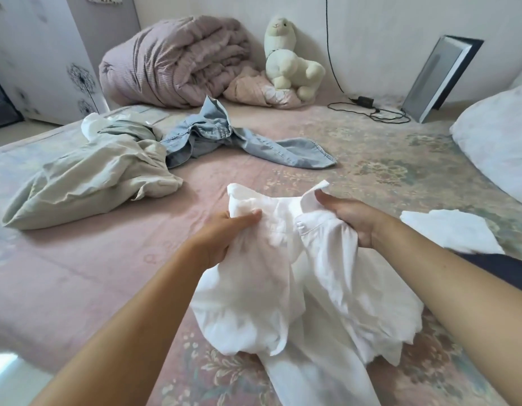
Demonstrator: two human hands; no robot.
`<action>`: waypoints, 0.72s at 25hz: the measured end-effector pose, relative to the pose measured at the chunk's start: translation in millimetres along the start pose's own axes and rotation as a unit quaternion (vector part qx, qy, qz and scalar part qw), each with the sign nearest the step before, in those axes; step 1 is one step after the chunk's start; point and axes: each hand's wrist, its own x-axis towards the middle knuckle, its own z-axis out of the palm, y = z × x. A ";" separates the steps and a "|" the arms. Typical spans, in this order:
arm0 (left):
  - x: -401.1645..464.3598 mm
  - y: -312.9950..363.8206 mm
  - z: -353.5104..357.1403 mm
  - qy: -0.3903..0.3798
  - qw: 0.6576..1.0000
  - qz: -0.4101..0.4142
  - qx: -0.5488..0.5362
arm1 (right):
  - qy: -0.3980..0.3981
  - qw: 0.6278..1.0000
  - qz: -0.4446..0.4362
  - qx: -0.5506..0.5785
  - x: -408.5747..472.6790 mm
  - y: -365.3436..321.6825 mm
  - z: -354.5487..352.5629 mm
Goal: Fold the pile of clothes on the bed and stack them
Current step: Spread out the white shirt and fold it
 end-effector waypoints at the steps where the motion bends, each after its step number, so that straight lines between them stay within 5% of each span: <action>1: 1.2 -6.3 0.2 0.007 1.000 -0.004 0.016 | -0.006 1.000 -0.002 -0.006 1.3 7.1 0.1; 9: 64.5 -24.4 6.7 0.022 0.994 0.040 -0.100 | 0.021 0.986 -0.094 0.139 70.2 30.8 -0.5; 18: 157.9 -82.2 7.2 0.166 0.961 0.124 0.181 | 0.254 0.922 -0.200 -0.215 177.9 76.0 -10.8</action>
